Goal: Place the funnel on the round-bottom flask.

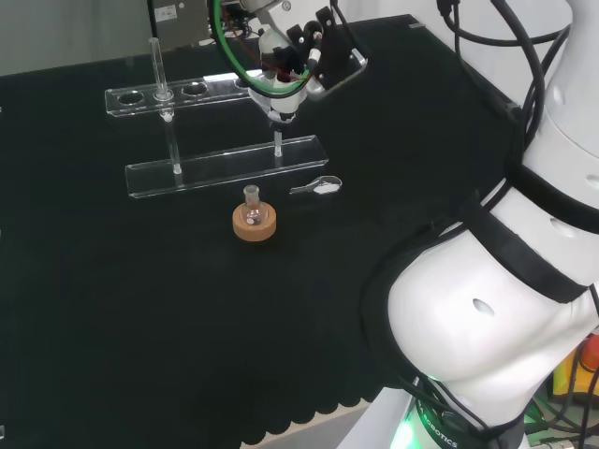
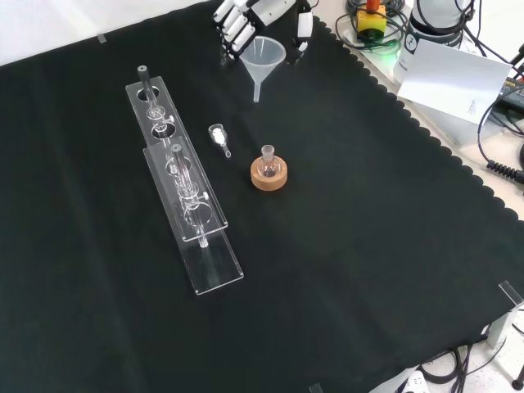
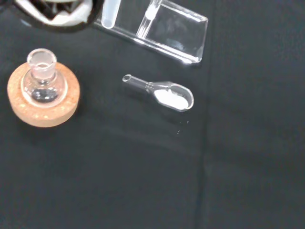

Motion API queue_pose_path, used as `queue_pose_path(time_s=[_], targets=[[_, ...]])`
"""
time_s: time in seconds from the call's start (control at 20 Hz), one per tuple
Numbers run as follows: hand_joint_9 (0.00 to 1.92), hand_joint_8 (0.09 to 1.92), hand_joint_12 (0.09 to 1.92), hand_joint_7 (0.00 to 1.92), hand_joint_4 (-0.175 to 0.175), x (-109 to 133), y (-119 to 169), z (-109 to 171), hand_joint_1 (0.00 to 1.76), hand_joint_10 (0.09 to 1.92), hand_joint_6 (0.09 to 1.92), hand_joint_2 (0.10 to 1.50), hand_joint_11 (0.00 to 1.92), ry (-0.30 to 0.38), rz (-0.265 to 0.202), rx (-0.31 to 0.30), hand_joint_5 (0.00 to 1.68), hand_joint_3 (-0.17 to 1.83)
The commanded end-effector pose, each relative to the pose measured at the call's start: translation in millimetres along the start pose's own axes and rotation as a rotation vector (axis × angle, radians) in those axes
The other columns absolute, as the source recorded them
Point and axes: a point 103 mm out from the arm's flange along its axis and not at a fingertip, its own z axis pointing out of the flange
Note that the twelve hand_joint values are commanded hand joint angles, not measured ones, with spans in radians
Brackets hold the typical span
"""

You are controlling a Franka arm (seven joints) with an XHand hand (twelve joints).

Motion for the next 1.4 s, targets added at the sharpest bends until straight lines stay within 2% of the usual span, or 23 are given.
queue_pose_path(time_s=[0.05,0.65,1.4], targets=[[0.47,0.74,1.37,0.3,-0.041,15,1,15,0.81,0.65,0.09,0.68,0.23,0.002,-0.019,0.026,0.4,0.64],[0.47,0.74,1.37,0.3,-0.041,37,-1,17,0.81,0.64,0.09,0.68,0.23,-0.021,-0.06,0.026,0.41,0.65],[0.47,0.74,1.37,0.3,-0.041,59,20,20,0.81,0.64,0.09,0.68,0.23,-0.033,-0.116,0.039,0.42,0.65]])
